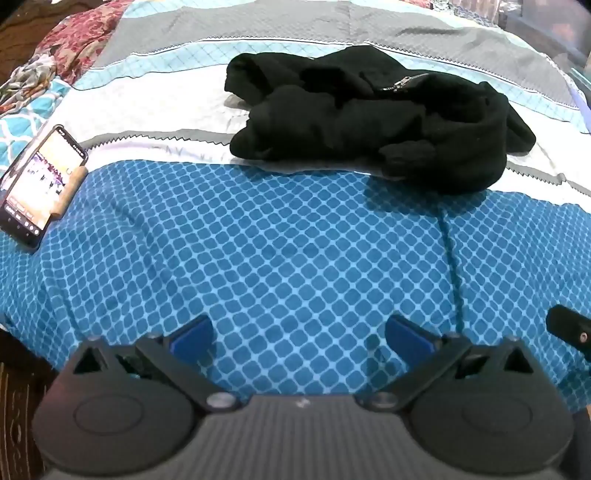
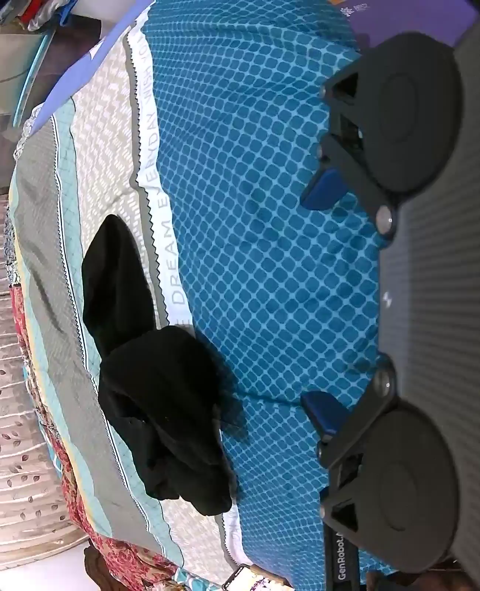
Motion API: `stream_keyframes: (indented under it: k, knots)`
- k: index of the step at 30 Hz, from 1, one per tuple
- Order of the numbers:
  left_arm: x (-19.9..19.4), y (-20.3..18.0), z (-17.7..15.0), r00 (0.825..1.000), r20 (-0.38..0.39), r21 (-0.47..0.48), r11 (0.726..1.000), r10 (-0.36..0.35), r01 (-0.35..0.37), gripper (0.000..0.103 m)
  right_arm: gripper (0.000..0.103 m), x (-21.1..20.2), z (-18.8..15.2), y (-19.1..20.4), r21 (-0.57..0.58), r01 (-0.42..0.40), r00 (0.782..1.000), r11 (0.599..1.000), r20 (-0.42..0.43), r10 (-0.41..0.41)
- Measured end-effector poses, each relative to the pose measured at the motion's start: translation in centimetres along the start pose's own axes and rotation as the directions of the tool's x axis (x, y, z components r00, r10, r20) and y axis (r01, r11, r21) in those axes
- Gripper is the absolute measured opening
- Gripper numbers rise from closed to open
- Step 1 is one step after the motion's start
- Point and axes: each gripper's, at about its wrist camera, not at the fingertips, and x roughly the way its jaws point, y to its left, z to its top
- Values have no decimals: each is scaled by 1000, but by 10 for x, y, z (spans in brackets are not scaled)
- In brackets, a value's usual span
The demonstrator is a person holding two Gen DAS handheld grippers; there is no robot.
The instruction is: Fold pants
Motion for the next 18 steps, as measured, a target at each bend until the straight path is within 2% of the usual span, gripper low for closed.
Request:
stream_keyframes:
  k: [4, 6, 15, 18]
  knots:
    - [-3, 2, 4, 1000, -2, -33, 999, -11, 11, 103, 103, 0, 0, 3, -9, -5, 1000, 1000, 16, 6]
    - [-4, -2, 5, 1000, -2, -19, 1000, -22, 22, 103, 103, 1, -1, 5, -11, -6, 1000, 1000, 17, 6]
    - [-15, -2, 11, 995, 64, -44, 996, -70, 73, 101, 103, -1, 1, 1, -7, -44, 999, 999, 18, 44]
    - [-17, -6, 11, 996, 70, -28, 997, -63, 65, 99, 97, 0, 2, 1, -12, -47, 999, 999, 20, 47]
